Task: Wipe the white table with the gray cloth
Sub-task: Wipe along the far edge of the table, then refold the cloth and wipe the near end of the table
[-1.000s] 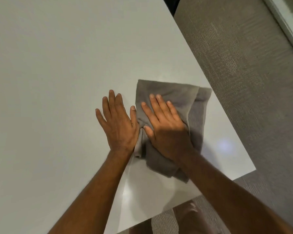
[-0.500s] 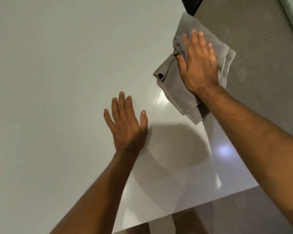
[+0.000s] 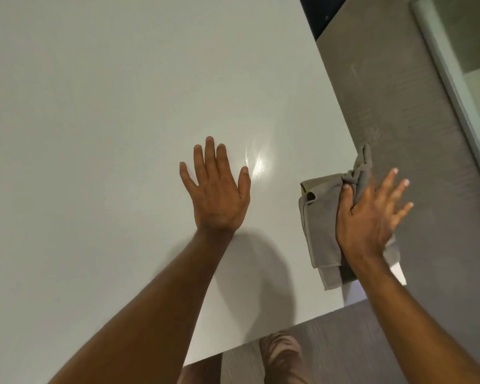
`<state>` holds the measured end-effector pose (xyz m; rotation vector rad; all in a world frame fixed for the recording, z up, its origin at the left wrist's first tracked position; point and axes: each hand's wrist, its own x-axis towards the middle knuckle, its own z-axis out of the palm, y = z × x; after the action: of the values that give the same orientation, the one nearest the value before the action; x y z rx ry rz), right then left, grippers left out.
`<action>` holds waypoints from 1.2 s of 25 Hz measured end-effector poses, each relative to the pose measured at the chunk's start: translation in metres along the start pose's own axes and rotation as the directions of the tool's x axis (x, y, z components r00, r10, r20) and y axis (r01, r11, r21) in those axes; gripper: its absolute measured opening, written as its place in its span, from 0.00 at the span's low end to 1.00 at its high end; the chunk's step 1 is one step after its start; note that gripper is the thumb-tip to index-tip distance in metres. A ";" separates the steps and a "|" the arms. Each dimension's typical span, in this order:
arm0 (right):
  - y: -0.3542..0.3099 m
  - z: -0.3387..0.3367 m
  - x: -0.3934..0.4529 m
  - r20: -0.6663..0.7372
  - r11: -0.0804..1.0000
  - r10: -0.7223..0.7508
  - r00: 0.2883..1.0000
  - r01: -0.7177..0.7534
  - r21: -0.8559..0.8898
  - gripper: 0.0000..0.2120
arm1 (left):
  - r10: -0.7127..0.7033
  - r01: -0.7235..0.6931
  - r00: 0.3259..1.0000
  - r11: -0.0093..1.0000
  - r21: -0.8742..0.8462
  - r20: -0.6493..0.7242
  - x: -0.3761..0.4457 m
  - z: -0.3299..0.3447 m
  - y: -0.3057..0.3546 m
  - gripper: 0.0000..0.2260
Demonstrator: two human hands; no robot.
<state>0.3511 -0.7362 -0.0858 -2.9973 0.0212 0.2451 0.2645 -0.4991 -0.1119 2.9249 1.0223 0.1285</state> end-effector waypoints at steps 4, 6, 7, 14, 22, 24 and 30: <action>0.005 0.006 -0.050 0.017 0.999 0.041 0.999 -0.040 -0.024 0.35 | -0.008 0.013 0.999 0.995 -0.099 0.049 -0.001 -0.006 -0.001 0.32; -0.014 0.009 -0.053 0.000 1.000 0.009 1.000 -0.009 -0.019 0.35 | 0.001 0.016 0.997 0.976 -0.216 0.077 0.000 -0.014 -0.005 0.32; -0.030 0.012 -0.053 -0.010 0.999 -0.031 0.999 0.031 -0.023 0.34 | 0.004 0.029 0.994 0.952 -0.304 0.106 0.002 -0.019 -0.006 0.33; -0.179 0.052 -0.116 0.066 0.842 -0.529 0.846 0.533 -0.087 0.31 | -0.033 0.101 0.988 0.874 -0.476 0.149 -0.066 -0.048 -0.095 0.30; -0.200 0.075 -0.259 0.197 0.496 -0.845 0.498 0.866 -0.063 0.30 | -0.025 0.088 0.954 0.976 -0.199 0.297 -0.207 -0.058 -0.239 0.33; -0.173 0.070 -0.270 0.230 0.408 -0.882 0.410 0.911 -0.061 0.30 | 0.032 0.045 0.944 0.973 -0.226 0.327 -0.235 -0.066 -0.241 0.33; -0.095 0.038 -0.229 0.368 0.080 -0.924 0.103 0.994 -0.076 0.31 | 0.001 0.116 0.900 0.964 -0.241 0.436 -0.252 -0.090 -0.237 0.31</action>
<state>0.1217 -0.6359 -0.0727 -2.3639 -2.1811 0.4154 -0.0871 -0.4702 -0.0544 2.5125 0.9317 -0.3492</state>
